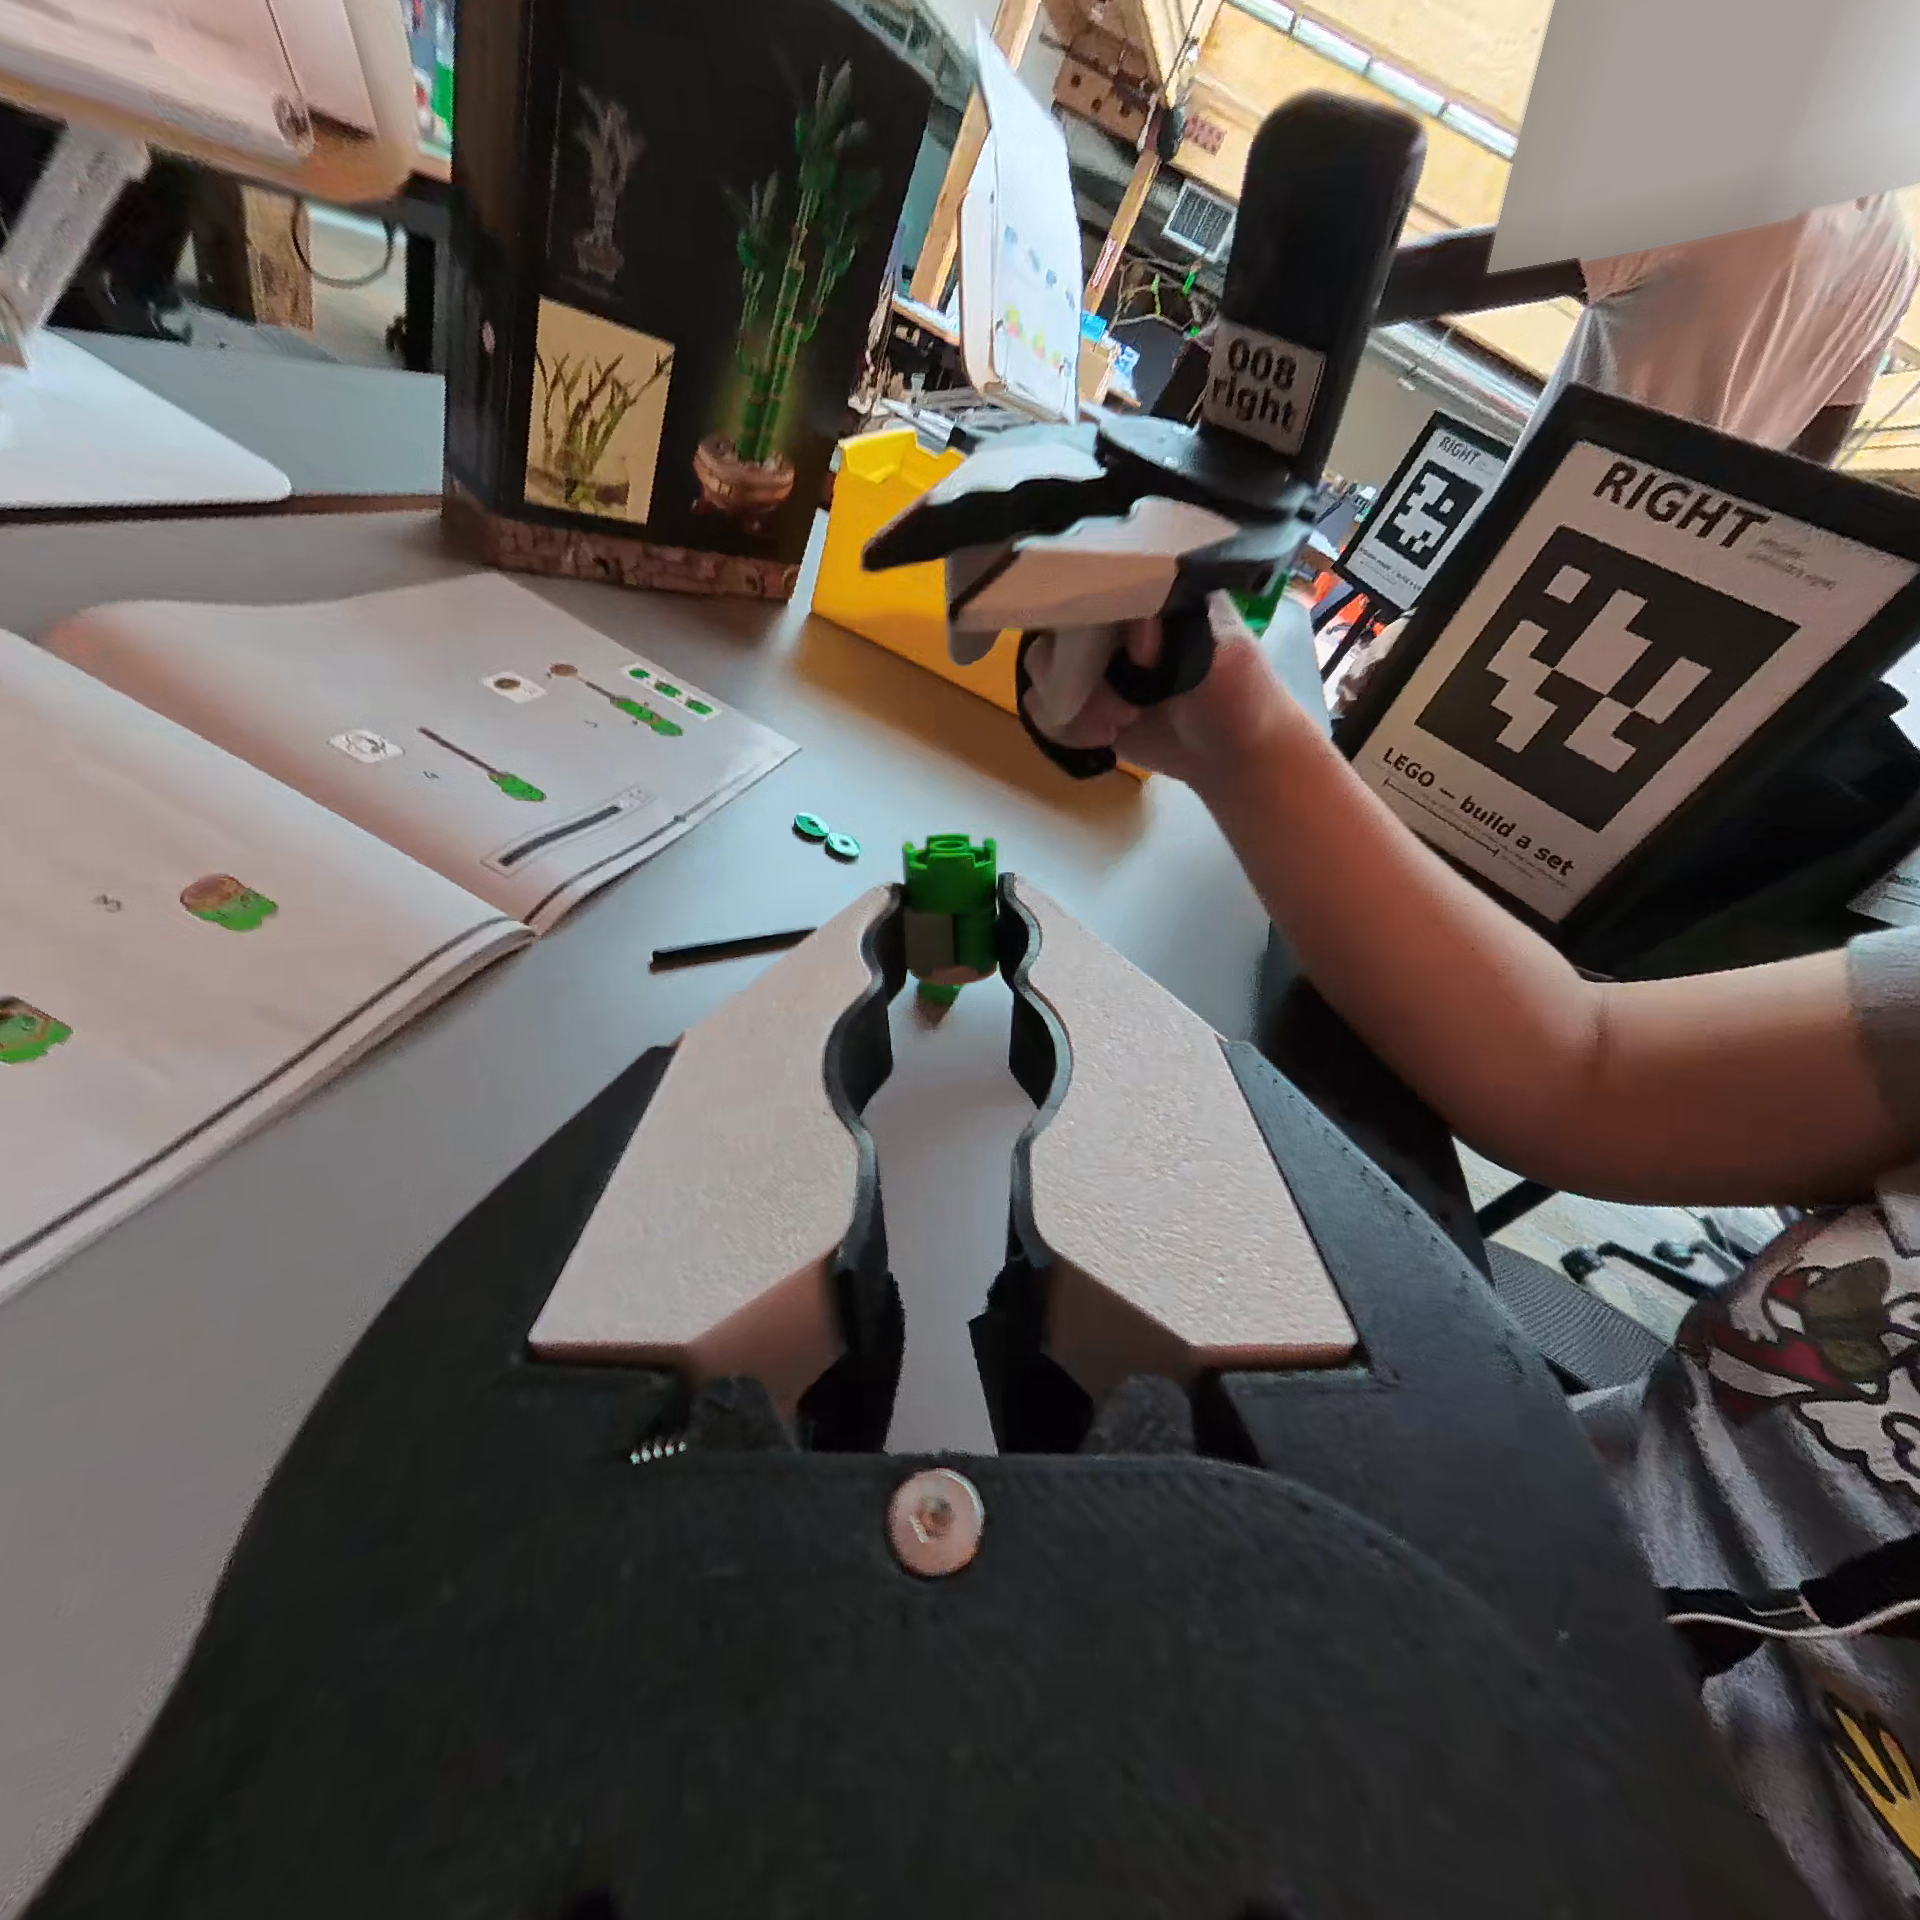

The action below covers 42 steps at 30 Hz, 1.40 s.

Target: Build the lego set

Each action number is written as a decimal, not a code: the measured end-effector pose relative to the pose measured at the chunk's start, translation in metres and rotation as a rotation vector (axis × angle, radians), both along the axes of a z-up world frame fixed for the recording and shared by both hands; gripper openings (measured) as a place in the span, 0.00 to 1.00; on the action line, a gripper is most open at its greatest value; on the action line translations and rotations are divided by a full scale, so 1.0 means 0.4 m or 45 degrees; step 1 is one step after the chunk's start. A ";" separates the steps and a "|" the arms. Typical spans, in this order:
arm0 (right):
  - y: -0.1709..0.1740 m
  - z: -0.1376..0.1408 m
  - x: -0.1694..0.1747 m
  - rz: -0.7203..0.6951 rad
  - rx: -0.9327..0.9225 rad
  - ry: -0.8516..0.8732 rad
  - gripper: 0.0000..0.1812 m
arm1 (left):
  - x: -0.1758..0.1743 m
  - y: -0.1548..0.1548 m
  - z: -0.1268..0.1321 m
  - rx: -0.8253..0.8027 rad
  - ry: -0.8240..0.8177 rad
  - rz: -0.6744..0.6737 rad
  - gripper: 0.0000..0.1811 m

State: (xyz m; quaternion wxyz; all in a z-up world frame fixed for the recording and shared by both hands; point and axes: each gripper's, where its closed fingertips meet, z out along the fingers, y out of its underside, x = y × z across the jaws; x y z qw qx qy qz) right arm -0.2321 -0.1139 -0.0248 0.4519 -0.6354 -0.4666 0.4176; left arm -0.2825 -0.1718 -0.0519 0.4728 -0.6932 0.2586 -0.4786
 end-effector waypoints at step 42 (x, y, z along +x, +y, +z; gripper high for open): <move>0.148 -0.118 0.078 0.669 -0.509 0.056 0.08 | 0.041 0.019 -0.043 -0.071 0.013 0.022 0.39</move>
